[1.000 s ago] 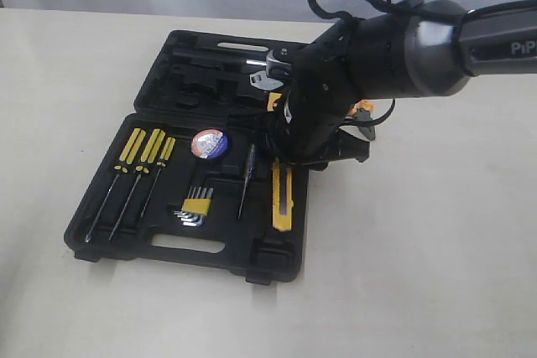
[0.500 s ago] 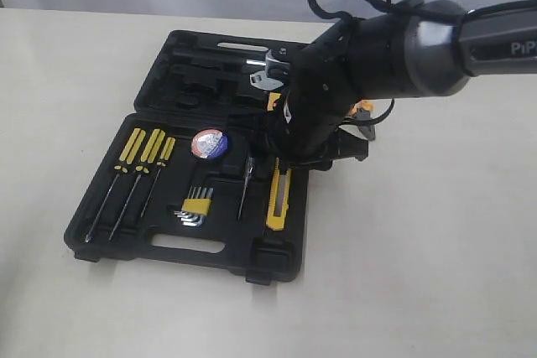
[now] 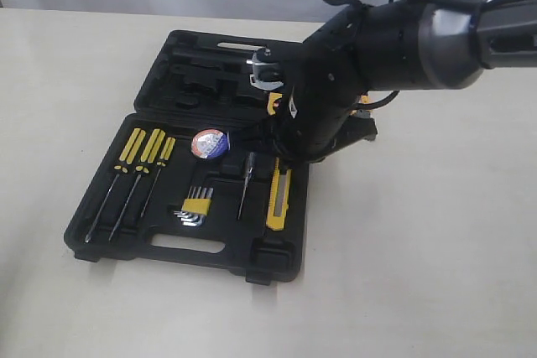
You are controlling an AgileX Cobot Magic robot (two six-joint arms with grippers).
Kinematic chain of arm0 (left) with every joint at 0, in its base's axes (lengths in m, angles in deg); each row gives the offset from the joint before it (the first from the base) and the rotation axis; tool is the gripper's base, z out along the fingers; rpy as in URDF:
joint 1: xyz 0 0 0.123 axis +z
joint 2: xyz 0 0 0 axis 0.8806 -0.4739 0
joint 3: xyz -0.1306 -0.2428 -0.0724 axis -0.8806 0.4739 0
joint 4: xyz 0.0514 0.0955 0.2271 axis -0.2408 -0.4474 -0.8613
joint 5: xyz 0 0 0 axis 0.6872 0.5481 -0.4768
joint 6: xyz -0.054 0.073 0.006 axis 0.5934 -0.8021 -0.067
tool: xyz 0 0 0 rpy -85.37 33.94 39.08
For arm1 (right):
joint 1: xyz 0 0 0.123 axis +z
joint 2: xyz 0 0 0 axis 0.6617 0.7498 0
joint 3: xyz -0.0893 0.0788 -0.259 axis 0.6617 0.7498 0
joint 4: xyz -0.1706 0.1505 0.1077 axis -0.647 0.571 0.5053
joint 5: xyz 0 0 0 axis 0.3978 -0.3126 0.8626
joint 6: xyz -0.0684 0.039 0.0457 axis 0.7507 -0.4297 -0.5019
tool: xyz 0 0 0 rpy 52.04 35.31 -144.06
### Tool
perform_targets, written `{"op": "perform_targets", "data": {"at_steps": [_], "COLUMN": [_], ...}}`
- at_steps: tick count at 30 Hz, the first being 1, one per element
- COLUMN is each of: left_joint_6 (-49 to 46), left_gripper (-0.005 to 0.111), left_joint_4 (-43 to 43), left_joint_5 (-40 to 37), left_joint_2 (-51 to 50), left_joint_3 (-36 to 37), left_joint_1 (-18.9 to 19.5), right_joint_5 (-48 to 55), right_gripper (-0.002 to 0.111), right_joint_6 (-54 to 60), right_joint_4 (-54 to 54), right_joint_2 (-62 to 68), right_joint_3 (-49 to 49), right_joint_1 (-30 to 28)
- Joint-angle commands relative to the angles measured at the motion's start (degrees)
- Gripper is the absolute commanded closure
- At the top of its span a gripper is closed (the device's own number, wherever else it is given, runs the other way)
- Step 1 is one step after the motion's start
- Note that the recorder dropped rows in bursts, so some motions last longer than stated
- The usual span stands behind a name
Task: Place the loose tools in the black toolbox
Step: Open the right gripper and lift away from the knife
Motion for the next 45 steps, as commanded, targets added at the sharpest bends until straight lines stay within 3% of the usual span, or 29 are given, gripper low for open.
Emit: {"op": "perform_targets", "data": {"at_steps": [1, 17, 24, 34, 40, 45], "left_joint_6": [-0.02, -0.02, -0.02, -0.02, -0.02, -0.02], "left_gripper": [0.107, 0.107, 0.107, 0.107, 0.107, 0.107], "left_joint_4": [0.15, -0.26, -0.26, -0.26, -0.26, -0.26], "left_joint_5": [0.02, 0.02, 0.02, 0.02, 0.02, 0.02], "left_joint_2": [-0.23, -0.23, -0.23, -0.23, -0.23, -0.23], "left_joint_3": [-0.30, -0.30, -0.30, -0.30, -0.30, -0.30], "left_joint_1": [-0.33, -0.33, -0.33, -0.33, -0.33, -0.33], "right_joint_5": [0.76, -0.02, -1.21, -0.25, 6.18, 20.41], "right_gripper": [0.108, 0.108, 0.109, 0.109, 0.109, 0.109], "right_joint_6": [4.07, 6.86, 12.82, 17.20, 21.29, 31.36], "right_joint_4": [-0.50, -0.50, 8.49, 8.23, 8.79, 13.04], "right_joint_2": [1.94, 1.77, 5.01, 0.61, -6.26, -8.15], "right_joint_3": [-0.12, -0.12, -0.12, -0.12, -3.21, -12.16], "right_joint_1": [0.08, 0.08, 0.16, -0.12, -6.46, -16.18]}}
